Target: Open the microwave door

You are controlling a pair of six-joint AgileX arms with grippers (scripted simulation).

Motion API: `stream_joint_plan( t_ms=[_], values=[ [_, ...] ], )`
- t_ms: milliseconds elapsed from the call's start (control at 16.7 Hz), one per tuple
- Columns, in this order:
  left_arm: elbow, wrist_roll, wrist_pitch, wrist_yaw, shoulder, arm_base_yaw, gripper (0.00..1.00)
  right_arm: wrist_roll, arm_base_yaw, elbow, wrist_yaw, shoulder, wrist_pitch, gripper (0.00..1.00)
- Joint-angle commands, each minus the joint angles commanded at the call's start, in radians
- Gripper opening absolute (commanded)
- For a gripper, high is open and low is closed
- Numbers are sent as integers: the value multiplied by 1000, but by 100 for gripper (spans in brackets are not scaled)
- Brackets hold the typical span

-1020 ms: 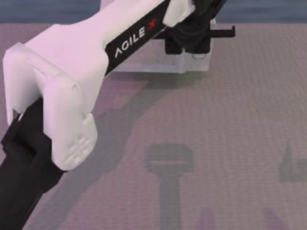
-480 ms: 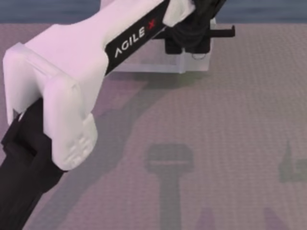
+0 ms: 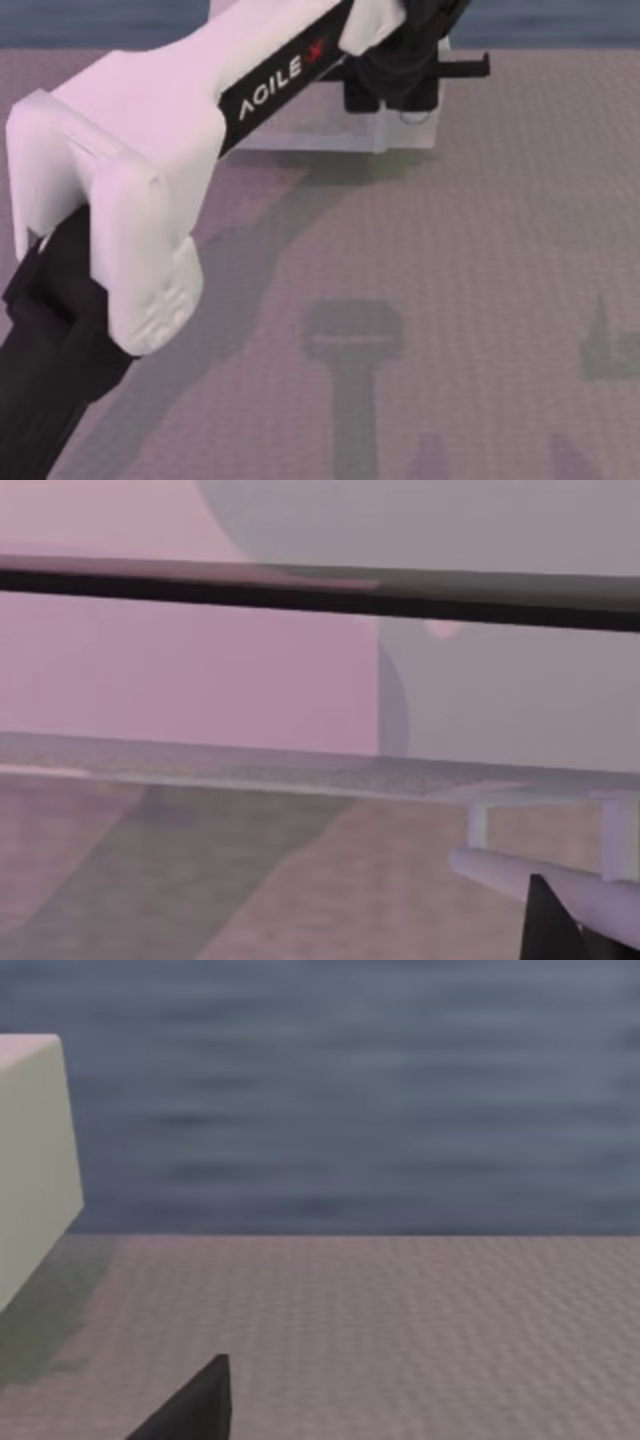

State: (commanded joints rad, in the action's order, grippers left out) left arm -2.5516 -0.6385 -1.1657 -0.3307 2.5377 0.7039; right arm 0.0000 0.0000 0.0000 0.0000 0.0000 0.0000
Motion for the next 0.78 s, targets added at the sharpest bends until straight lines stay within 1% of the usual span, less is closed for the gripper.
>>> stream_joint_plan(
  t_ms=[600,780],
  values=[
    [0,-4,5,5,2,10,0,0,0,0,0,0,0,100],
    [48,10,31,7,-27,6,0,0,0,0,0,0,0,100]
  ],
)
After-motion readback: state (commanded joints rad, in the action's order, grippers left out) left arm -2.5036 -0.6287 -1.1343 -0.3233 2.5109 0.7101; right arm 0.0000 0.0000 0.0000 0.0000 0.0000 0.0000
